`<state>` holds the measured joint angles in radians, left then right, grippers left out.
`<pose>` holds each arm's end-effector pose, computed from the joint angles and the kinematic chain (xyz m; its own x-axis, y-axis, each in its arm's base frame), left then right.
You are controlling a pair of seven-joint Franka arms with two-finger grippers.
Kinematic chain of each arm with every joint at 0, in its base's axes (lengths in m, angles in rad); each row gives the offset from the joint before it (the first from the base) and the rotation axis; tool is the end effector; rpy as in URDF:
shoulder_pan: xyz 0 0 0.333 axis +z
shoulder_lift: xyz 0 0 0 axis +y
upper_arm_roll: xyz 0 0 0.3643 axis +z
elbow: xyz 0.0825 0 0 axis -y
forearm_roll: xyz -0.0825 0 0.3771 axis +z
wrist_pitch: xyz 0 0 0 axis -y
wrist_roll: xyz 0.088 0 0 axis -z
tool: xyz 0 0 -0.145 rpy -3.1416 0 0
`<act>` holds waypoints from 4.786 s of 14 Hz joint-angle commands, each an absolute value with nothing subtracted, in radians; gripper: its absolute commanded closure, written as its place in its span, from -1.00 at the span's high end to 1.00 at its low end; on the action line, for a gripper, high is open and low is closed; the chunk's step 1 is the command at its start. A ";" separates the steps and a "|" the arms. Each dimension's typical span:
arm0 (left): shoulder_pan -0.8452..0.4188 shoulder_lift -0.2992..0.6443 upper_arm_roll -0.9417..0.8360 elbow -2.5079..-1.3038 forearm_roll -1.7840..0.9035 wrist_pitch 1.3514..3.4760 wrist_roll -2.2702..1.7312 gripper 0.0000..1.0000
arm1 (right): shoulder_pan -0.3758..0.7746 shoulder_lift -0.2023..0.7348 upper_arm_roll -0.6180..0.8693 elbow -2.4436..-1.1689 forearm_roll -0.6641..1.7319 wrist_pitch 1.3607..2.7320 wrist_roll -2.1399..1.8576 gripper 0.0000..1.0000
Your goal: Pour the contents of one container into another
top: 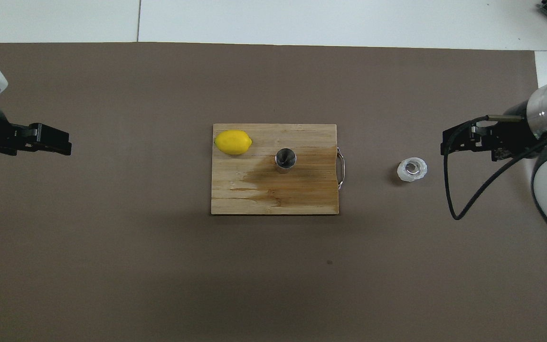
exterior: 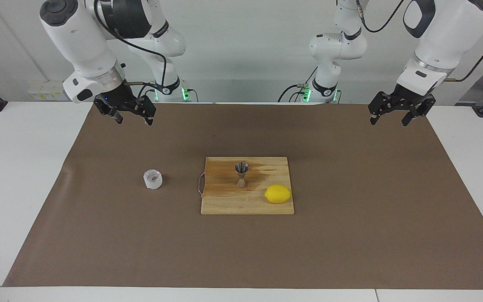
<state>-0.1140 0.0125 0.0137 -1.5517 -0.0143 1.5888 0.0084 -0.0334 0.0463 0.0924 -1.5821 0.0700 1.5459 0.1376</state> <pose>0.5521 -0.0577 0.6384 0.9938 -0.1082 0.0247 -0.1086 -0.9940 0.0139 0.5547 0.0419 0.6025 0.9929 -0.0764 -0.0915 -0.0823 -0.9947 -0.0621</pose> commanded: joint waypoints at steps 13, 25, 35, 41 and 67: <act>-0.118 -0.020 0.009 -1.584 0.006 1.523 0.034 1.00 | -0.225 0.169 0.101 -1.965 0.350 2.123 -1.476 1.00; -0.115 -0.020 0.009 -1.583 0.006 1.531 0.031 1.00 | -0.318 0.328 0.103 -2.043 0.899 2.016 -2.195 1.00; -0.114 -0.020 0.009 -1.583 0.006 1.531 0.031 1.00 | -0.327 0.391 0.103 -2.040 0.945 2.032 -2.359 1.00; -0.114 -0.020 0.009 -1.583 0.006 1.531 0.031 1.00 | -0.307 0.394 0.103 -2.040 0.945 2.056 -2.364 0.30; -0.114 -0.020 0.009 -1.583 0.006 1.529 0.031 1.00 | 0.276 0.245 0.110 -1.881 0.490 2.399 -1.255 -0.79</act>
